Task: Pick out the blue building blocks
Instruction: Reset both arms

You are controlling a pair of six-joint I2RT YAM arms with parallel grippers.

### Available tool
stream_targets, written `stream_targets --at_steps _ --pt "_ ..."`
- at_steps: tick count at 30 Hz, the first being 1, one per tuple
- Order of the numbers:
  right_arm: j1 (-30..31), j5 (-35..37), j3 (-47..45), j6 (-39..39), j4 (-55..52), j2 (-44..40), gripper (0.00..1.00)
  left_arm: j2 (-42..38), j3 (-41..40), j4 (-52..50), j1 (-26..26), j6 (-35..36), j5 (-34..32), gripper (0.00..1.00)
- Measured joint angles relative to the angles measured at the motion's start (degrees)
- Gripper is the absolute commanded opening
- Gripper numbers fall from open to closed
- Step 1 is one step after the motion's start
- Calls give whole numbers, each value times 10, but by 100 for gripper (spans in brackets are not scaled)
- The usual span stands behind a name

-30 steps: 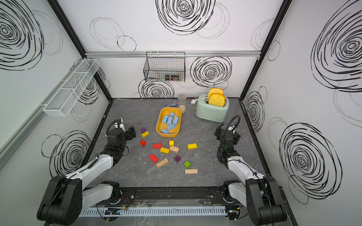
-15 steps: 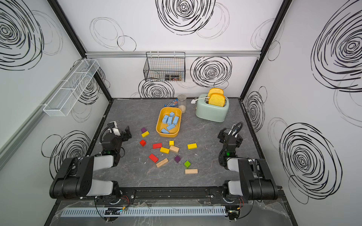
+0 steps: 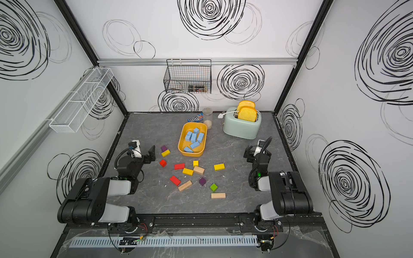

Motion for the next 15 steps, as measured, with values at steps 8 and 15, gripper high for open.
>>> stream_targets --at_steps 8,15 --pt "0 -3 0 0 0 0 98 31 -24 75 -19 10 -53 96" --pt "0 -3 0 0 0 0 98 31 -23 78 -31 17 -84 96"
